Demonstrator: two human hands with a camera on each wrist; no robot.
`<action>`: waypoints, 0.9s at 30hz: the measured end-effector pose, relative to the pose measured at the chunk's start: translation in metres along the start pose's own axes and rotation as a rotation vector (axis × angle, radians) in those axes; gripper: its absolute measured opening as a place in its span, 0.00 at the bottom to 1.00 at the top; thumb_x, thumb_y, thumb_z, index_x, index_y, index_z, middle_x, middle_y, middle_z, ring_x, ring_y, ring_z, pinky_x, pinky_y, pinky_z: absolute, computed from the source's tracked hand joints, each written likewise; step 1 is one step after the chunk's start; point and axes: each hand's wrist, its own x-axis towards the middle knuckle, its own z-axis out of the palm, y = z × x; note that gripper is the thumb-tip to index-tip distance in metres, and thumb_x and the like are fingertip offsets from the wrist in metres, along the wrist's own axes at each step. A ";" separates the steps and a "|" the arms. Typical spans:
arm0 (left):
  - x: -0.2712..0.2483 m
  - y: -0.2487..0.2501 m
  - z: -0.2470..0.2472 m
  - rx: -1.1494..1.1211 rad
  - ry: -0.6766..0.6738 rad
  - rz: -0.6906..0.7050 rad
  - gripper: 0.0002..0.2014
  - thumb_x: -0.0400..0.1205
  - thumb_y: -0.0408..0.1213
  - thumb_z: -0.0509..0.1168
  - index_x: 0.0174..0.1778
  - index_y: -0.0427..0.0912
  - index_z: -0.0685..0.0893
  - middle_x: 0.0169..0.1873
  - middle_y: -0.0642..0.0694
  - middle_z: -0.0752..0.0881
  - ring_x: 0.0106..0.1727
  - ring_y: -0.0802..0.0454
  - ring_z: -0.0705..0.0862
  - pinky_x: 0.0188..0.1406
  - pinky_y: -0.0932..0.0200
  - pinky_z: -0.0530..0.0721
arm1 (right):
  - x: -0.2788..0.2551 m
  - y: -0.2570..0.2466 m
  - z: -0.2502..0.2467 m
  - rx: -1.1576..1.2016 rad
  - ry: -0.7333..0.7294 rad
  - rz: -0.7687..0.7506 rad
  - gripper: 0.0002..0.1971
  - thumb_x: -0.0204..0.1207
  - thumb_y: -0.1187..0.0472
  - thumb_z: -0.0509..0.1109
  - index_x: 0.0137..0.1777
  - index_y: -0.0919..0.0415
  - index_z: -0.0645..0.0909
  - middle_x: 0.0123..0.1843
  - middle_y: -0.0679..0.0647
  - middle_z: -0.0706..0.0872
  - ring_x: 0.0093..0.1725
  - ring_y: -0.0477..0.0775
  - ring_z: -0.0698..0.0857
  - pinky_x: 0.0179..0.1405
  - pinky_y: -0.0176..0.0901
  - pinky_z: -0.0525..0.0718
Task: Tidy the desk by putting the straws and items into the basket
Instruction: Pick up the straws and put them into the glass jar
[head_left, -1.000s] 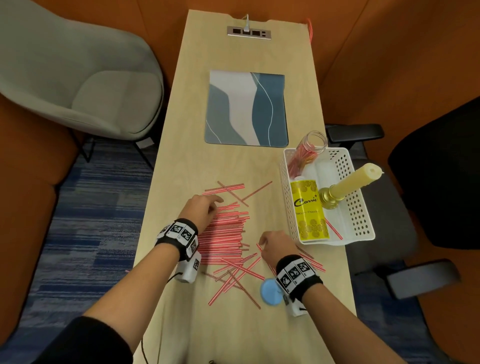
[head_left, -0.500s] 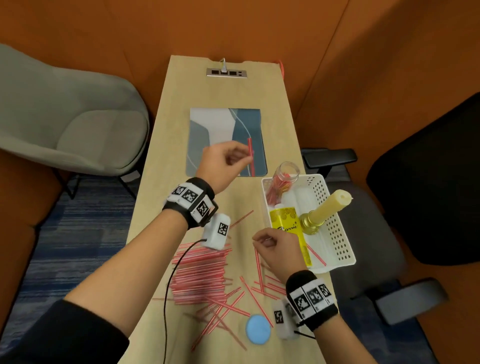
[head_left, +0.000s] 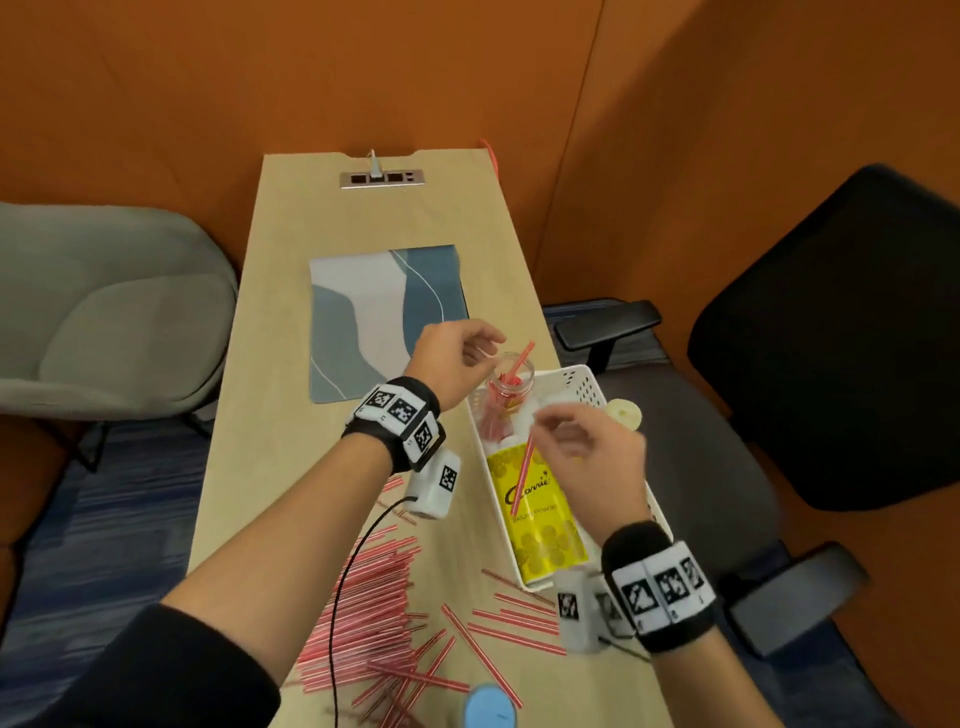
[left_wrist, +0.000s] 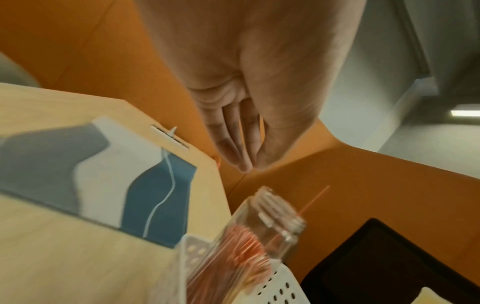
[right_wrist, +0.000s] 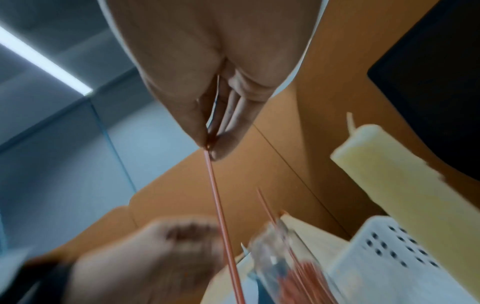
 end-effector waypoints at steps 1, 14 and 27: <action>-0.006 -0.010 0.001 -0.003 0.020 -0.027 0.13 0.76 0.26 0.70 0.53 0.46 0.89 0.41 0.52 0.89 0.42 0.58 0.87 0.45 0.71 0.84 | 0.014 -0.006 -0.005 0.016 0.075 -0.022 0.07 0.74 0.66 0.78 0.48 0.55 0.88 0.43 0.43 0.89 0.42 0.43 0.88 0.45 0.33 0.87; -0.163 -0.142 -0.021 0.327 -0.255 -0.624 0.06 0.70 0.39 0.78 0.40 0.52 0.90 0.39 0.51 0.90 0.44 0.51 0.88 0.47 0.59 0.86 | 0.113 0.012 0.029 -0.168 0.122 -0.176 0.09 0.76 0.66 0.74 0.56 0.58 0.85 0.51 0.50 0.86 0.49 0.44 0.87 0.51 0.42 0.89; -0.210 -0.163 -0.019 0.387 -0.266 -0.517 0.10 0.75 0.41 0.78 0.51 0.47 0.93 0.50 0.50 0.91 0.50 0.52 0.87 0.54 0.62 0.82 | -0.013 0.078 0.161 -0.555 -0.735 -0.079 0.22 0.73 0.72 0.69 0.67 0.57 0.83 0.64 0.54 0.84 0.54 0.54 0.85 0.62 0.48 0.83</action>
